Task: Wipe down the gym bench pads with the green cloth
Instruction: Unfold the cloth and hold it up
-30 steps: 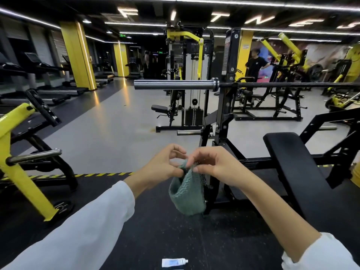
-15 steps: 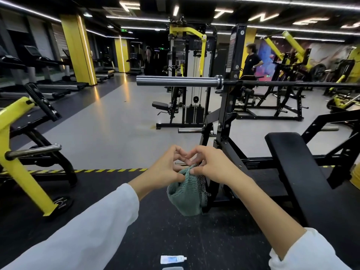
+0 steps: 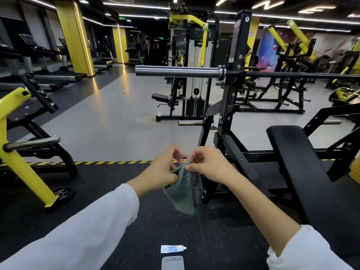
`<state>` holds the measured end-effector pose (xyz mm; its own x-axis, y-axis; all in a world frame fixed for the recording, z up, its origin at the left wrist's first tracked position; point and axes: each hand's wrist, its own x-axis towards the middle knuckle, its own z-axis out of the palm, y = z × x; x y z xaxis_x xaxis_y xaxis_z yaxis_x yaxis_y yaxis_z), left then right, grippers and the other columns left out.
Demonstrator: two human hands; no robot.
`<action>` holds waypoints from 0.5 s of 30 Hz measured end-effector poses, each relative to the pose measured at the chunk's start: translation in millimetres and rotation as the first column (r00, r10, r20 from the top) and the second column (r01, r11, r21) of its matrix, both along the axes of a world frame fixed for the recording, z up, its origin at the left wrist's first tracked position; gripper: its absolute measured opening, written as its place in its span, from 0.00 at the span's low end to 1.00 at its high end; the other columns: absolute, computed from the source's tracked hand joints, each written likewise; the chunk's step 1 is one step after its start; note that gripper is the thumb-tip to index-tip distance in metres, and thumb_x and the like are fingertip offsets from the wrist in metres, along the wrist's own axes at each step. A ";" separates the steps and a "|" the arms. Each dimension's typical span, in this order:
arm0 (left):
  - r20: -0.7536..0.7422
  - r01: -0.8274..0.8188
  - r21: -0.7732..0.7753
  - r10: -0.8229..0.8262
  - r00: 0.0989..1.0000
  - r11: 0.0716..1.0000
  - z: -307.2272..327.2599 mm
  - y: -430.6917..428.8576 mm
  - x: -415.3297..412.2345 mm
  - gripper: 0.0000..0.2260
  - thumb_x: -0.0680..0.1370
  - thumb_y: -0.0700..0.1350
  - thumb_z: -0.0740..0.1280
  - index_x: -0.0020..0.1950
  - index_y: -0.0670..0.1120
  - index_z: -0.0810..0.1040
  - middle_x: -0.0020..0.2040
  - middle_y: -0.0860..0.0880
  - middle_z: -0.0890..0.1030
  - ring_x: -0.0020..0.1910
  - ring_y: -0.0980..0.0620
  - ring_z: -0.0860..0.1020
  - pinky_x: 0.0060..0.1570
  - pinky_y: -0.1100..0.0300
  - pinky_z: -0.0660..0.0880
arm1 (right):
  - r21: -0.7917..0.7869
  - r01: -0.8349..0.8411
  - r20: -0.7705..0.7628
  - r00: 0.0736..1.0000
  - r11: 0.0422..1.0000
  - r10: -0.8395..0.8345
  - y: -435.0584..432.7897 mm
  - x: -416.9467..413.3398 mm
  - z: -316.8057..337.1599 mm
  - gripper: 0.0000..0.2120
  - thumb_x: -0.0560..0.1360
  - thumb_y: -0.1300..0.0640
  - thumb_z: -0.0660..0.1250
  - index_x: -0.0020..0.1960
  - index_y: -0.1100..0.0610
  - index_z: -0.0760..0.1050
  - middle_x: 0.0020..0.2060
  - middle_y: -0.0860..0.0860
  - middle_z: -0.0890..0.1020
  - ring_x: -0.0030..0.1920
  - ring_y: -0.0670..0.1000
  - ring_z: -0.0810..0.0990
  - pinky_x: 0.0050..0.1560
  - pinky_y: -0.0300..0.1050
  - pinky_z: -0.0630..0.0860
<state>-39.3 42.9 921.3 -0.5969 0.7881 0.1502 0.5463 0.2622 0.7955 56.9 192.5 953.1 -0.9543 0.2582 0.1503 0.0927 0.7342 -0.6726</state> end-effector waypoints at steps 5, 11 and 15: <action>-0.109 -0.109 -0.385 0.073 0.991 0.917 -13.6 -4.3 -11.9 0.09 0.70 0.40 0.73 0.41 0.49 0.75 0.36 0.55 0.76 0.35 0.58 0.73 0.31 0.68 0.67 | 0.073 -0.031 0.006 1.000 0.997 0.030 6.4 -4.8 -11.4 0.07 0.71 0.60 0.75 0.41 0.53 0.77 0.37 0.47 0.79 0.38 0.45 0.76 0.45 0.43 0.75; -0.050 -0.180 -0.357 0.174 0.984 0.917 -30.8 -7.2 -34.3 0.04 0.72 0.40 0.71 0.39 0.47 0.85 0.26 0.60 0.78 0.24 0.66 0.74 0.27 0.73 0.68 | 0.067 -0.010 0.086 0.996 0.998 0.005 21.4 -14.5 -47.7 0.08 0.71 0.61 0.74 0.40 0.52 0.76 0.36 0.46 0.76 0.35 0.41 0.71 0.37 0.33 0.67; 0.053 -0.140 -0.310 0.164 0.985 0.940 -52.3 -9.4 -41.6 0.10 0.74 0.38 0.68 0.36 0.52 0.83 0.26 0.59 0.80 0.27 0.64 0.76 0.31 0.70 0.71 | 0.003 0.017 0.112 0.994 1.000 -0.017 29.5 -22.4 -72.4 0.08 0.70 0.62 0.74 0.40 0.52 0.77 0.40 0.50 0.80 0.38 0.44 0.75 0.40 0.37 0.70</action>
<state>-81.0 33.5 869.0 -0.7135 0.6877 -0.1339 0.4210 0.5736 0.7027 34.6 222.0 880.7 -0.9607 0.2743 0.0433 0.1798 0.7330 -0.6560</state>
